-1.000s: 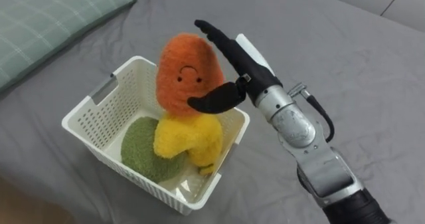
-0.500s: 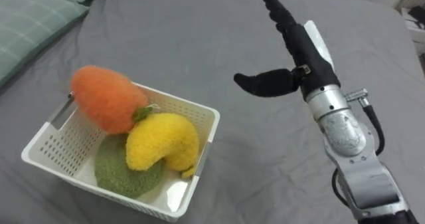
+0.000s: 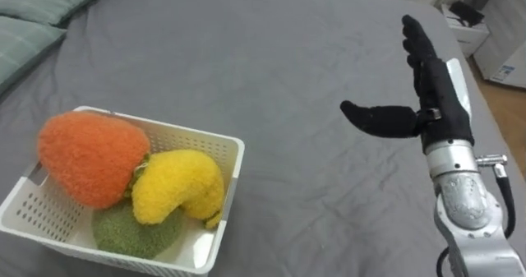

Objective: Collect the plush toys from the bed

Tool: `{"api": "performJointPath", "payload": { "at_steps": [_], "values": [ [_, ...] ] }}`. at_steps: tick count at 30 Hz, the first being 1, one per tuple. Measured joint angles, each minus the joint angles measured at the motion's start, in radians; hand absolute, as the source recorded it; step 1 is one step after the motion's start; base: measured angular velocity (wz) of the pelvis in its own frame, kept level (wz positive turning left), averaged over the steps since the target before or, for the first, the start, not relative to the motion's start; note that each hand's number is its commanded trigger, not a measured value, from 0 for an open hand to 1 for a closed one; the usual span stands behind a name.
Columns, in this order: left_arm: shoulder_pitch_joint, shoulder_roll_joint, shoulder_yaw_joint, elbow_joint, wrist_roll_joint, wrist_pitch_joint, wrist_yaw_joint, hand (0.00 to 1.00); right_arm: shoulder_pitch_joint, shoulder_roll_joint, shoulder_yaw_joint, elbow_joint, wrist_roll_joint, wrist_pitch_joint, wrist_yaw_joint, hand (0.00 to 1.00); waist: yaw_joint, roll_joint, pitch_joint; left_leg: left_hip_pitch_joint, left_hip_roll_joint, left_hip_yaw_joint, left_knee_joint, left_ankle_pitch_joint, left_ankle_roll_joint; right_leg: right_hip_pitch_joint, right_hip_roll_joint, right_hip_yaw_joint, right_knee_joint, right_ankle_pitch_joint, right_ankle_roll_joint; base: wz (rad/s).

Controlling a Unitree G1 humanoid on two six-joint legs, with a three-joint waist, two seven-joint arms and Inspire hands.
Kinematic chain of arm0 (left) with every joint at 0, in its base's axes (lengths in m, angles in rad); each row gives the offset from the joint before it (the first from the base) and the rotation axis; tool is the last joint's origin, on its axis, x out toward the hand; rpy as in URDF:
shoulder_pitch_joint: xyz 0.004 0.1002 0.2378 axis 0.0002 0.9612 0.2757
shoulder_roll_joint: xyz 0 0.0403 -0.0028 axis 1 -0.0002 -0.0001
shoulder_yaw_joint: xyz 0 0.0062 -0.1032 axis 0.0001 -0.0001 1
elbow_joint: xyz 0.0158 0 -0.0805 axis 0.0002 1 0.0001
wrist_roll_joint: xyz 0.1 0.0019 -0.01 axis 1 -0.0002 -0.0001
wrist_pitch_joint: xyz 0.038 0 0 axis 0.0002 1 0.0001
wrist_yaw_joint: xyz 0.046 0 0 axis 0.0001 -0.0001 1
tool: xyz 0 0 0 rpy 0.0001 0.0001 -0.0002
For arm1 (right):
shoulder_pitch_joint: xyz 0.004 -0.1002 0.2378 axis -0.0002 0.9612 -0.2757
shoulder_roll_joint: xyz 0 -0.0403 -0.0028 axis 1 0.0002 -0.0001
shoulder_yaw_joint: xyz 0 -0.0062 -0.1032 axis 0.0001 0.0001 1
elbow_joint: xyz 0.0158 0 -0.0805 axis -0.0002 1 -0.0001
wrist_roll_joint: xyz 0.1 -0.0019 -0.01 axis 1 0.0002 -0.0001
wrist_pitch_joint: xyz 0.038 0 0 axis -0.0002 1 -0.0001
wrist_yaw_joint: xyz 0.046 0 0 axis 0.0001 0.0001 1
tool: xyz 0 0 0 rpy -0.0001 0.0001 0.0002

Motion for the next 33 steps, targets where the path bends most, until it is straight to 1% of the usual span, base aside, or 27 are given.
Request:
{"api": "performJointPath", "payload": {
  "at_steps": [1,2,4,9,10,12,13,16,18,19,21,22,23,25,26,28,29,30,33],
  "values": [
    [0.005,-0.003,0.0,0.0,0.0,0.0,0.0,0.0,0.014,0.0,-0.003,0.003,0.013,-0.001,-0.004,0.0,-0.009,0.005,0.0004,0.005,0.0,0.0,-0.001,0.0,0.0,0.006,0.0,0.0,-0.001,0.0,0.0,0.0],
    [0.008,-0.006,0.001,0.0,0.0,0.0,0.0,0.0,0.027,0.001,-0.009,0.018,0.017,-0.011,-0.013,0.0,-0.012,0.013,0.0011,0.009,-0.001,0.0,-0.003,0.0,0.0,0.009,-0.001,0.0,-0.001,0.0,0.0,0.0],
    [0.01,-0.007,0.004,-0.008,0.0,-0.001,0.001,0.0,0.042,0.003,-0.026,0.067,0.026,-0.021,-0.032,0.0,-0.016,0.017,0.0012,0.01,0.0,0.0,-0.004,-0.001,0.001,0.01,-0.001,-0.001,-0.001,0.0,0.001,0.0],
    [0.011,-0.015,0.011,-0.01,0.002,-0.009,0.002,0.0,0.094,0.016,-0.072,0.17,0.108,-0.022,-0.086,0.0,-0.024,0.017,0.0015,0.005,0.0,0.003,-0.003,-0.002,0.0,0.004,0.0,0.003,-0.004,-0.001,0.002,-0.01],
    [0.019,-0.016,0.01,-0.011,0.002,-0.01,0.003,0.0,0.094,0.021,-0.073,0.202,0.135,-0.025,-0.104,0.0,-0.034,0.016,0.0008,0.006,0.0,0.003,-0.002,-0.002,-0.001,0.005,0.001,0.004,-0.006,-0.002,0.002,-0.04],
    [0.032,-0.018,0.01,-0.027,0.002,-0.01,0.005,0.0,0.107,0.045,-0.088,0.24,0.182,-0.026,-0.149,0.0,-0.042,0.015,-0.0001,0.006,-0.001,0.004,-0.002,-0.002,-0.001,0.009,0.002,0.008,-0.017,-0.001,0.002,0.0],
    [0.032,-0.018,0.01,-0.029,0.002,-0.011,0.006,0.0,0.113,0.049,-0.091,0.244,0.192,-0.028,-0.16,0.0,-0.042,0.016,0.0002,0.006,-0.001,0.004,-0.003,-0.002,-0.001,0.009,0.003,0.01,-0.018,-0.001,0.003,-0.04],
    [0.028,-0.018,0.006,-0.029,-0.002,-0.013,0.006,0.0,0.113,0.056,-0.092,0.34,0.212,-0.059,-0.196,0.0,-0.048,0.018,-0.0007,0.011,0.0,0.006,-0.003,-0.003,-0.002,0.01,0.006,0.021,-0.018,-0.001,0.003,-0.04],
    [0.023,-0.019,-0.017,-0.029,-0.017,-0.015,0.02,0.0,0.085,0.057,-0.092,0.486,0.287,-0.072,-0.228,0.0,-0.056,0.018,-0.0003,0.012,0.001,0.006,-0.003,-0.003,-0.002,0.009,0.006,0.018,-0.018,-0.001,0.003,0.0],
    [0.024,-0.02,-0.019,-0.027,-0.017,-0.016,0.023,0.0,0.078,0.057,-0.092,0.527,0.301,-0.074,-0.237,0.0,-0.058,0.018,-0.0001,0.012,0.001,0.006,-0.004,-0.003,-0.002,0.009,0.006,0.018,-0.018,-0.001,0.003,0.0],
    [0.024,-0.021,-0.019,-0.026,-0.017,-0.02,0.027,0.0,0.076,0.06,-0.097,0.669,0.361,-0.083,-0.259,0.0,-0.061,0.021,0.0017,0.012,0.002,0.006,-0.004,-0.005,-0.003,0.009,0.008,0.025,-0.019,-0.001,0.002,0.0],
    [0.026,-0.022,-0.019,-0.025,-0.017,-0.021,0.028,0.0,0.079,0.063,-0.103,0.692,0.379,-0.083,-0.265,0.0,-0.062,0.023,0.0033,0.012,0.002,0.006,-0.004,-0.006,-0.004,0.009,0.008,0.025,-0.019,-0.001,0.002,0.0],
    [0.028,-0.022,-0.029,-0.025,-0.018,-0.026,0.035,0.0,0.085,0.066,-0.108,0.73,0.431,-0.085,-0.283,0.0,-0.066,0.027,0.0064,0.009,0.002,0.007,-0.004,-0.006,-0.003,0.009,0.008,0.026,-0.019,-0.001,0.002,0.0],
    [0.03,-0.022,-0.042,-0.024,-0.024,-0.031,0.049,0.0,0.085,0.073,-0.113,0.783,0.509,-0.09,-0.313,0.0,-0.075,0.03,0.008,0.009,0.002,0.009,-0.004,-0.007,-0.003,0.008,0.009,0.028,-0.02,-0.004,0.003,0.0],
    [0.032,-0.025,-0.05,-0.024,-0.035,-0.033,0.059,0.0,0.086,0.075,-0.119,0.814,0.551,-0.096,-0.323,0.0,-0.087,0.032,0.0077,0.009,0.002,0.011,-0.004,-0.008,-0.003,0.008,0.009,0.028,-0.019,-0.006,0.004,0.0],
    [0.039,-0.032,-0.048,-0.024,-0.047,-0.036,0.068,0.0,0.093,0.08,-0.138,0.827,0.613,-0.105,-0.337,0.0,-0.094,0.037,0.0083,0.01,0.002,0.016,-0.004,-0.01,-0.004,0.007,0.01,0.031,-0.02,-0.007,0.005,-0.05],
    [0.044,-0.034,-0.048,-0.023,-0.051,-0.036,0.07,0.0,0.094,0.086,-0.159,0.844,0.666,-0.116,-0.341,0.0,-0.105,0.039,0.008,0.011,0.002,0.016,-0.004,-0.01,-0.004,0.009,0.01,0.031,-0.02,-0.007,0.005,0.0],
    [0.047,-0.034,-0.048,-0.023,-0.055,-0.036,0.071,0.0,0.094,0.087,-0.159,0.877,0.715,-0.133,-0.343,0.0,-0.116,0.039,0.0067,0.012,0.002,0.015,-0.004,-0.01,-0.004,0.011,0.009,0.031,-0.02,-0.008,0.005,0.04],
    [0.049,-0.037,-0.049,-0.023,-0.055,-0.036,0.079,0.0,0.107,0.102,-0.186,0.941,0.778,-0.136,-0.344,0.0,-0.125,0.043,0.0076,0.012,0.002,0.015,-0.004,-0.01,-0.004,0.01,0.009,0.034,-0.02,-0.008,0.005,0.0]
  ]
}}
